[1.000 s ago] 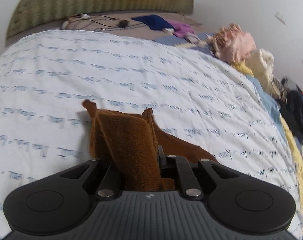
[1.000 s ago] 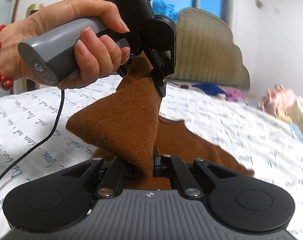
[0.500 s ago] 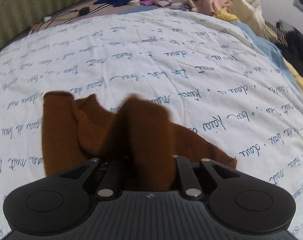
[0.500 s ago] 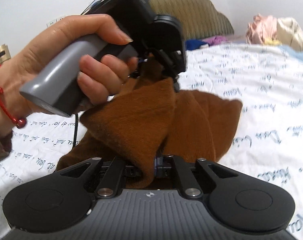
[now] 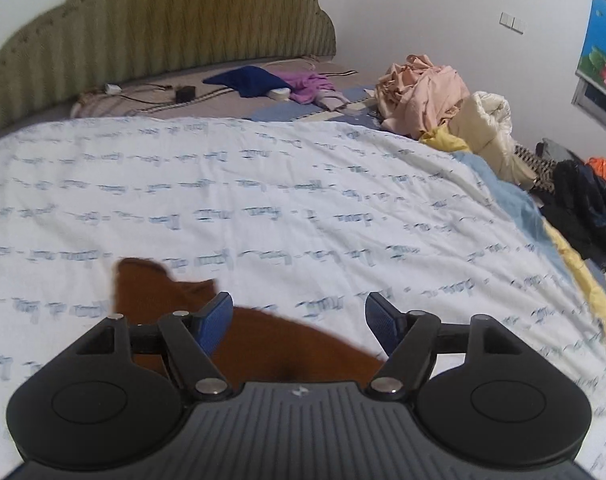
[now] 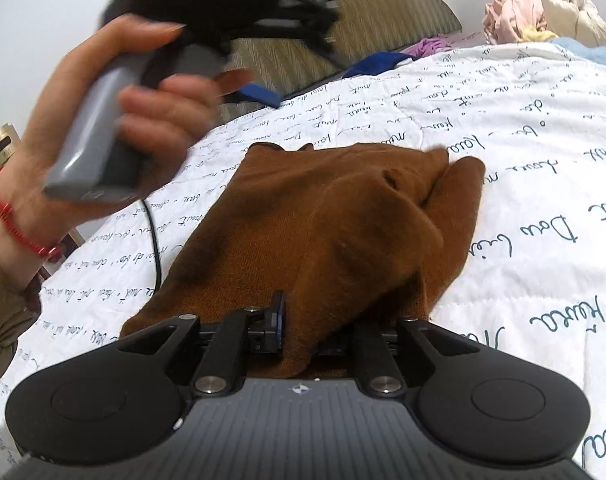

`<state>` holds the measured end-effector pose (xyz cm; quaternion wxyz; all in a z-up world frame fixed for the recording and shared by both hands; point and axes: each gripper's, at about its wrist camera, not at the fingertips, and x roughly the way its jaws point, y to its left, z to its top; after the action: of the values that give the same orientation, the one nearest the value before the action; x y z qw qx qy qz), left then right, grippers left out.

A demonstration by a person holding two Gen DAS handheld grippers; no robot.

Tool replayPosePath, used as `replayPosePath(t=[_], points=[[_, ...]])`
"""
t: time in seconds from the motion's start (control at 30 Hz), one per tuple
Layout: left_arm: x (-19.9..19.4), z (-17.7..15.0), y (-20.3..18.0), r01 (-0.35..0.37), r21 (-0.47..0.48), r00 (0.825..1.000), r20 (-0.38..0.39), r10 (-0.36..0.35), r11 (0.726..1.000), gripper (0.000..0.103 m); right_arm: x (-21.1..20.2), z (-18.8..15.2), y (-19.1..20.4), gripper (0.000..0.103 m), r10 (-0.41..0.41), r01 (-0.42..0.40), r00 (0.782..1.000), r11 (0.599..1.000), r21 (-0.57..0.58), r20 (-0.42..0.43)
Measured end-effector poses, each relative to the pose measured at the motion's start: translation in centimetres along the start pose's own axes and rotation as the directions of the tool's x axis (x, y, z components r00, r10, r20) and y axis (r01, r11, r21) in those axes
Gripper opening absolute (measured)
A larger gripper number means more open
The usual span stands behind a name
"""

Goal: Fold small clothes
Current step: 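Open the left gripper to release the folded side onto the sweater, then hold the folded sweater edge with the right gripper and lift it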

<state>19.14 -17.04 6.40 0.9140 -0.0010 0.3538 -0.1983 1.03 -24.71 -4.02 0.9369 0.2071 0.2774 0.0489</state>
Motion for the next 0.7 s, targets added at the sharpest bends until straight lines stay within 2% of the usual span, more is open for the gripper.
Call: replayPosePath(t=[0.1, 0.17, 0.23, 0.43, 0.6, 0.7], points=[[-2.4, -2.3, 1.8, -0.010, 0.026, 1.000, 0.014, 0.009, 1.000, 0.073, -0.4, 0.2, -0.8, 0.026, 0.046, -0.045, 0.999, 0.998, 0.050, -0.012], [-4.2, -4.3, 3.0, -0.013, 0.051, 1.000, 0.019, 0.013, 0.999, 0.073, -0.8, 0.5, -1.6, 0.036, 0.090, -0.088, 0.996, 0.991, 0.101, -0.017], [-6.2, -6.6, 4.2, -0.017, 0.067, 0.999, 0.034, 0.015, 0.998, 0.073, -1.4, 0.7, -2.3, 0.039, 0.121, -0.117, 0.992, 0.981, 0.156, -0.018], [-10.8, -12.9, 7.8, 0.001, 0.052, 0.999, 0.045, -0.004, 0.999, 0.078, -3.5, 1.6, -3.6, 0.045, 0.138, -0.138, 0.990, 0.963, 0.230, 0.019], [-13.8, -16.7, 9.5, 0.053, 0.043, 0.997, 0.060, -0.055, 0.998, 0.078, -3.9, 2.8, -4.5, 0.045, 0.155, -0.159, 0.987, 0.948, 0.276, 0.037], [-14.9, -18.1, 9.3, 0.098, 0.085, 0.993, 0.062, -0.104, 0.992, 0.079, -3.3, 3.2, -5.3, 0.045, 0.183, -0.185, 0.982, 0.929, 0.319, 0.038]])
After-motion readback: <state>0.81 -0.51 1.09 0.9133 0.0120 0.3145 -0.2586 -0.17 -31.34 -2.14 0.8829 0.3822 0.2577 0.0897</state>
